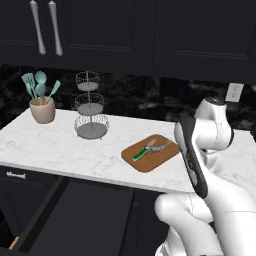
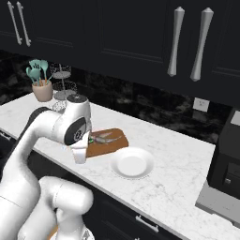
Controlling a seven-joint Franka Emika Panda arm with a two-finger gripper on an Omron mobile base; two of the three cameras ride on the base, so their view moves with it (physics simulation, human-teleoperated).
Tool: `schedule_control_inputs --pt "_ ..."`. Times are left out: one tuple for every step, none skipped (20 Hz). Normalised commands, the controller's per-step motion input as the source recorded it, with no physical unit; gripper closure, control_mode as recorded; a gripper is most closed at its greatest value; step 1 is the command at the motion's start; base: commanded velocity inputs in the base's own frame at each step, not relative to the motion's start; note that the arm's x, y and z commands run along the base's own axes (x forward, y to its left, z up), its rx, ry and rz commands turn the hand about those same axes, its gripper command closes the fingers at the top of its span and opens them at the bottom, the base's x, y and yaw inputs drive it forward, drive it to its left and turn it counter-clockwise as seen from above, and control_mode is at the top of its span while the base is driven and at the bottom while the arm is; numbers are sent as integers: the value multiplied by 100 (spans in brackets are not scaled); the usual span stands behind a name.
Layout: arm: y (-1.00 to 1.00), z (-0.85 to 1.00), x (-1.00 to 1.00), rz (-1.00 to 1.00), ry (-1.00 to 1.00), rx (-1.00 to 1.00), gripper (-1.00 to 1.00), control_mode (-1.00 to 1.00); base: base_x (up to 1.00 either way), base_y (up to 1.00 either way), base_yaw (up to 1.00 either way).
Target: Pick up the knife from the drawer and place it on the cutting board. Then place the meat from the plate to the cutting board.
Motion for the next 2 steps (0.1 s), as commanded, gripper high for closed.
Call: schedule_control_inputs --pt "17 100 -86 0 -10 0 -100 -100 0 0 0" --pt "6 100 -93 0 -9 0 -100 -100 0 0 0"
